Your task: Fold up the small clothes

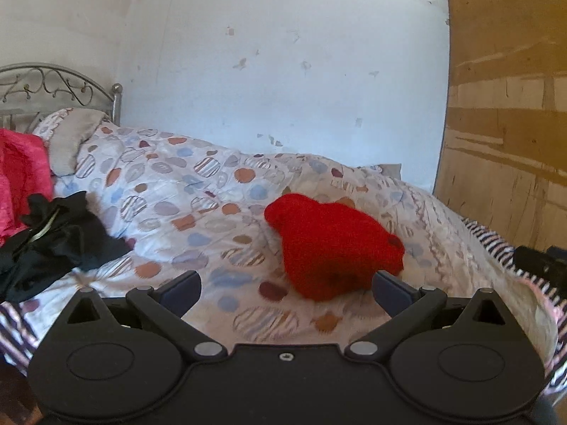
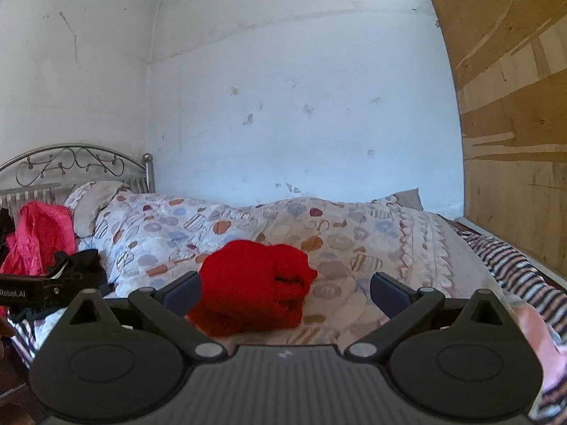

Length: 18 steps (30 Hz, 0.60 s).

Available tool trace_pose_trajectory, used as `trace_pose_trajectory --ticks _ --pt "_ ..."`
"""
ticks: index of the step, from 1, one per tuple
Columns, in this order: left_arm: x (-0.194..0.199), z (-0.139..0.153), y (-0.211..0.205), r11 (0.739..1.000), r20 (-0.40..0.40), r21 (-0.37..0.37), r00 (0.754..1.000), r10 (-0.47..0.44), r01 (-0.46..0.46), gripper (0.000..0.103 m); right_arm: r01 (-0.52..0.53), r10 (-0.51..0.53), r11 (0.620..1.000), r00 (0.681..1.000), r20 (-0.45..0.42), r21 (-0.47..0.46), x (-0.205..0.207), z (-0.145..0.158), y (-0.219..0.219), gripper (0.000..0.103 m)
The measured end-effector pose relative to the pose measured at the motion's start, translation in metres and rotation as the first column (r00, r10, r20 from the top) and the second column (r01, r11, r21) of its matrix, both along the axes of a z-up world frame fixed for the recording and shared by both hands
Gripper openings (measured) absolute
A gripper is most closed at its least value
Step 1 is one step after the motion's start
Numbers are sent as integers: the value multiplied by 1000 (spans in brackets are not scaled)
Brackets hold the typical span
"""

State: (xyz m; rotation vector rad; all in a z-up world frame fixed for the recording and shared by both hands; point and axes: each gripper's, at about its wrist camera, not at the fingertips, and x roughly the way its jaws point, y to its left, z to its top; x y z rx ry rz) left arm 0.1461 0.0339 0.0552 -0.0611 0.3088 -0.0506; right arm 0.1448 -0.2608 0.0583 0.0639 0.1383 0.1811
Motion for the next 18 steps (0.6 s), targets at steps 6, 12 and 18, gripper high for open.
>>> trace_pose_trajectory --ticks 6,12,18 --pt "-29 -19 1 999 -6 35 1000 -2 2 102 34 -34 999 999 -31 -13 -31 -20 1 103" --pt "-38 -28 2 999 -13 53 1000 0 1 102 37 -38 999 998 -53 -22 -39 -30 3 103" --pt "-38 -30 2 999 -13 54 1000 1 0 102 44 -44 999 997 -60 -4 -36 -31 0 103"
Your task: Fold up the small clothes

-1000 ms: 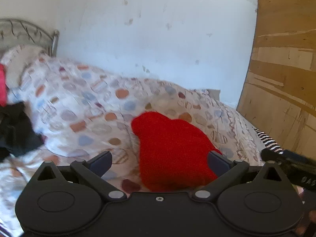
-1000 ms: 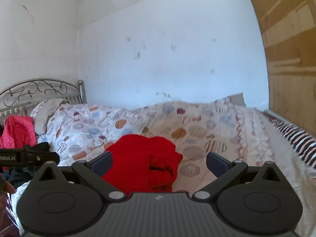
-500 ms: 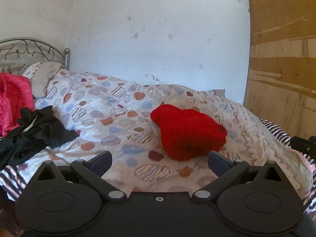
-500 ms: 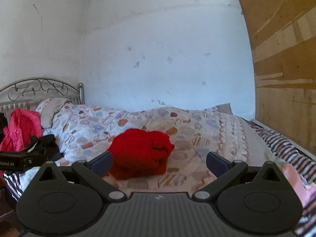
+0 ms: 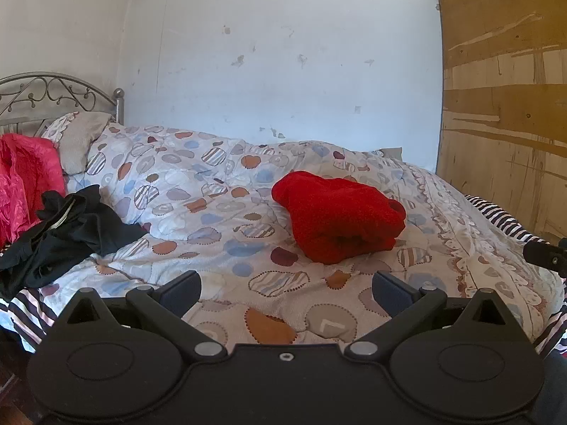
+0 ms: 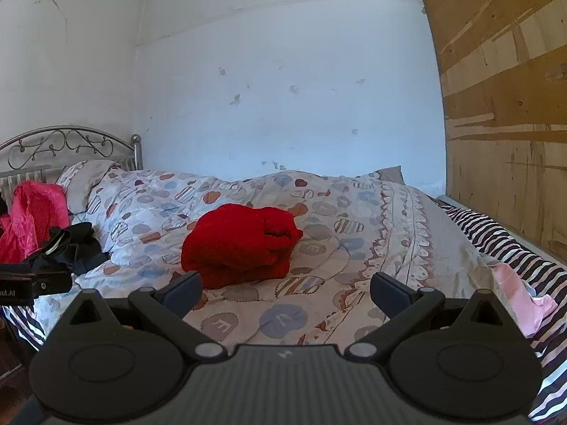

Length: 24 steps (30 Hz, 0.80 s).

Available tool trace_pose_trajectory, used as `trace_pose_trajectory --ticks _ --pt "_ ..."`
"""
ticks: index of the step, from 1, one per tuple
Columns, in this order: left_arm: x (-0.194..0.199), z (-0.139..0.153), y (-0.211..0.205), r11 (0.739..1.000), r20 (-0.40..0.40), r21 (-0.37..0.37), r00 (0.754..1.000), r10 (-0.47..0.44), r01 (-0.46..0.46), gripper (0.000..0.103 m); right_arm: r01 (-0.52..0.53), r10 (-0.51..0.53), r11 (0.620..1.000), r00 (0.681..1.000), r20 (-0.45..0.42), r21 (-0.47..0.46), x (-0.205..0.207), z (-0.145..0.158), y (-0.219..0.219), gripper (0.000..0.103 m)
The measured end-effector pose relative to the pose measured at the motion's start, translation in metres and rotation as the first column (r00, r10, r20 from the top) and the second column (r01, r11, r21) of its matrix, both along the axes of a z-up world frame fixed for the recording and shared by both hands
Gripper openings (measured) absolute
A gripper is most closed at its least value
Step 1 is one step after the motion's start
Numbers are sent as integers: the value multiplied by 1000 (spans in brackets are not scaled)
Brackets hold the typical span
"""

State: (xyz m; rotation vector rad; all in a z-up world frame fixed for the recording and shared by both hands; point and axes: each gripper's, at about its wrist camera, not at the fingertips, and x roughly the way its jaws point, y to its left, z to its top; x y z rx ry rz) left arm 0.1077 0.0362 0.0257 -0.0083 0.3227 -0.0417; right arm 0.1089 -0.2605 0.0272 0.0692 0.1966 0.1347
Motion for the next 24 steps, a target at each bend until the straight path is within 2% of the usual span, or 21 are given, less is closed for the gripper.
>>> trace_pose_trajectory --ticks 24 --pt "7 -3 0 1000 -26 -10 1000 9 -9 102 2 -2 1000 1000 -15 12 5 -4 -2 103"
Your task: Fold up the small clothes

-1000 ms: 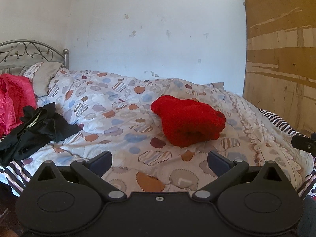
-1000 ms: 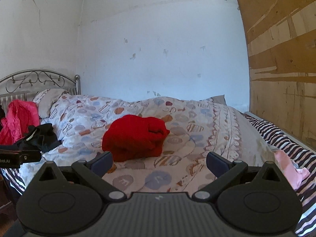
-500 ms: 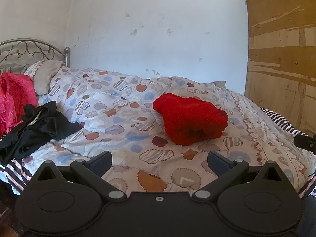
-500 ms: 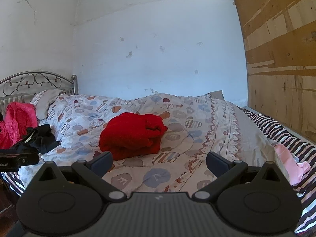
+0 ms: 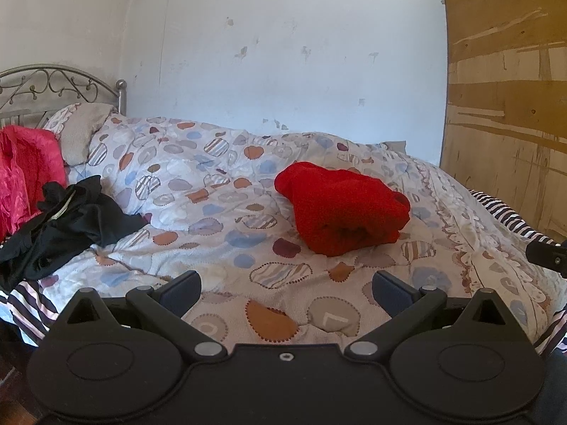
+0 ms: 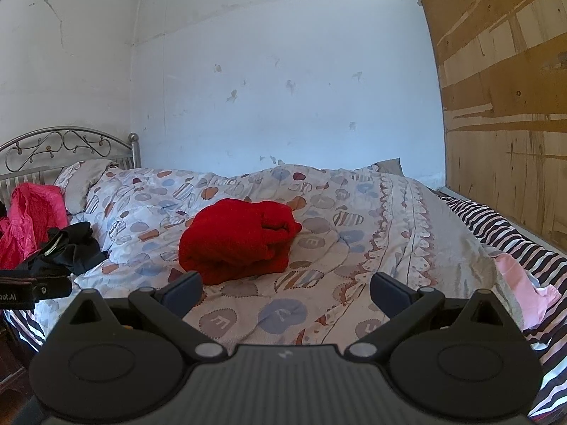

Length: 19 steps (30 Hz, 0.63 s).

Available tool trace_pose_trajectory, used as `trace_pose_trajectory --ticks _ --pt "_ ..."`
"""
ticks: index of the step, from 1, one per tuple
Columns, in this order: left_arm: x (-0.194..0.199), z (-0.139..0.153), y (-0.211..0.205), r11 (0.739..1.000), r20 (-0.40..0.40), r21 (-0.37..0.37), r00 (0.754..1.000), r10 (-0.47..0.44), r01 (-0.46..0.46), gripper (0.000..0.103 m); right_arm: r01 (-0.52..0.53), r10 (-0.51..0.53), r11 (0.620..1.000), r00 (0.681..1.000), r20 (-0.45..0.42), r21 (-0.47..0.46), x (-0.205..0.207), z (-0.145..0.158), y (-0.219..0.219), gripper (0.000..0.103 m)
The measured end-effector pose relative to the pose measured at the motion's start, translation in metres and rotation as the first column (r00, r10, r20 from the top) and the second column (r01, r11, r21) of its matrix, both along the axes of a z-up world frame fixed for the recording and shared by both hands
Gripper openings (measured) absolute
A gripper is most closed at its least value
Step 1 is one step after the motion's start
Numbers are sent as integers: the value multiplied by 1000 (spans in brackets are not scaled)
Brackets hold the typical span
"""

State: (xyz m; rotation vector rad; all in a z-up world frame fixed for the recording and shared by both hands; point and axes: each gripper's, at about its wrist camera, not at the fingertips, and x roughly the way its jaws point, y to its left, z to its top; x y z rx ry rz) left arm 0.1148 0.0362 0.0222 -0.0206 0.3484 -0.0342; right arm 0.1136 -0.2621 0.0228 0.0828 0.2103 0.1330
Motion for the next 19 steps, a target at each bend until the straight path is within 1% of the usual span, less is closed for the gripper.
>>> trace_pose_trajectory --ticks 4,13,19 --pt "2 -3 1 1000 -16 -11 1000 -2 2 102 0 0 1000 1000 0 0 0 0 0 103" --pt "6 -7 -1 1000 -37 -9 999 -1 1 102 -6 6 1000 1000 -14 2 2 -9 5 103" --pt "10 -10 -2 1000 -50 -8 999 -2 2 102 -6 7 1000 1000 -27 8 6 -9 2 103"
